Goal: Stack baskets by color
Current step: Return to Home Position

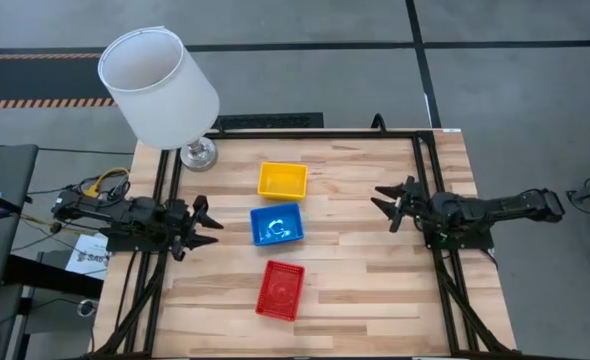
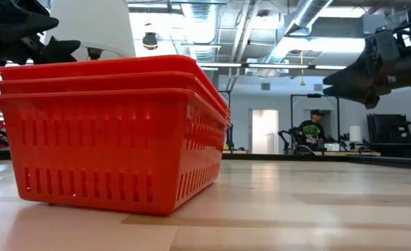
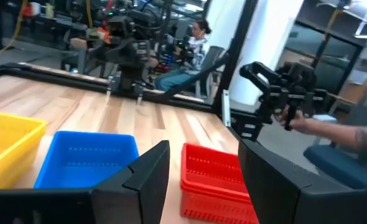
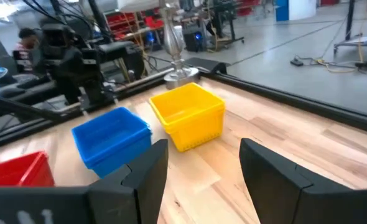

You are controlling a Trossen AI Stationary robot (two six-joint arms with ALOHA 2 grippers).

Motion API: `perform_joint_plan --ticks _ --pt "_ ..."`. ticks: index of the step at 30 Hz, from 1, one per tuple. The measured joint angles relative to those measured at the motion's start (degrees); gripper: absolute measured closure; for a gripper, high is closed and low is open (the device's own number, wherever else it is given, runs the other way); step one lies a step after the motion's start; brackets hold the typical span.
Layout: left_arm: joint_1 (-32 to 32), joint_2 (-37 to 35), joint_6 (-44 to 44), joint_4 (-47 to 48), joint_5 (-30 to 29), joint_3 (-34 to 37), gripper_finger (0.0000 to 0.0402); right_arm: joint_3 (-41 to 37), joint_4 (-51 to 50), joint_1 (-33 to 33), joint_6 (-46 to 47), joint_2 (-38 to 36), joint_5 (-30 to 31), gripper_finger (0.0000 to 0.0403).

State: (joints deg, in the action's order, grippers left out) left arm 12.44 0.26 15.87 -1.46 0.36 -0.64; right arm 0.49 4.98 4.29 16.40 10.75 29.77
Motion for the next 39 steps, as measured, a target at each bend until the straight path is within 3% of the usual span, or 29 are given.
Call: perform_joint_plan --ticks 39 --pt "0.01 -0.03 1.32 1.14 0.33 -0.36 0.0222 -0.08 -0.01 -0.06 0.21 1.02 0.06 0.0179"
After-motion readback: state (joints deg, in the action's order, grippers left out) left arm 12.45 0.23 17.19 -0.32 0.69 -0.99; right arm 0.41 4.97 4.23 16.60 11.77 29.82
